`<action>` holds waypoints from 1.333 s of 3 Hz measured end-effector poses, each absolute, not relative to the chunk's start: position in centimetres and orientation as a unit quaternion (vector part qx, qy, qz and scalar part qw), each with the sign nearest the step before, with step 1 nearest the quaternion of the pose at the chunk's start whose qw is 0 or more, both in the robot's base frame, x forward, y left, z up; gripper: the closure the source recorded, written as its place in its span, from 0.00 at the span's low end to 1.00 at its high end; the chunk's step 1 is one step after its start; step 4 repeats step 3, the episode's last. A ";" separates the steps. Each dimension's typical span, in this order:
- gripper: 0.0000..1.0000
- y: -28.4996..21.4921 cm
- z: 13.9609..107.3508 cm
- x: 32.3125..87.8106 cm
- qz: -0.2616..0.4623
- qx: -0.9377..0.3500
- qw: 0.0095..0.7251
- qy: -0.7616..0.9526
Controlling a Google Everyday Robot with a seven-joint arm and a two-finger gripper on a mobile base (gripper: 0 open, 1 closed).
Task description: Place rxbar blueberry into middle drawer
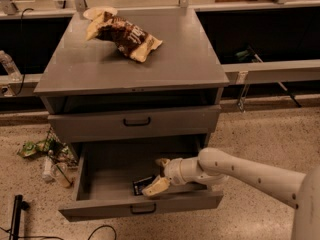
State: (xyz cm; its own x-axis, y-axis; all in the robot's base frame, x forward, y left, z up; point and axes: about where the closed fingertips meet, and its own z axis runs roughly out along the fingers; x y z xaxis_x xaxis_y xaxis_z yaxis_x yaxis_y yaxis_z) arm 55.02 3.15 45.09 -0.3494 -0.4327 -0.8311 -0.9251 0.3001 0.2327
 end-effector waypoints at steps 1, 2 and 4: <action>0.39 -0.1 49.1 53.5 0.371 -0.436 0.356 0.739; 0.62 -3.1 52.6 51.6 0.347 -0.406 0.365 0.763; 0.62 -3.4 53.0 51.4 0.340 -0.406 0.366 0.765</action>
Offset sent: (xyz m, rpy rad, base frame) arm -0.0528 -0.1124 0.1180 -0.0496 -0.0140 -0.3243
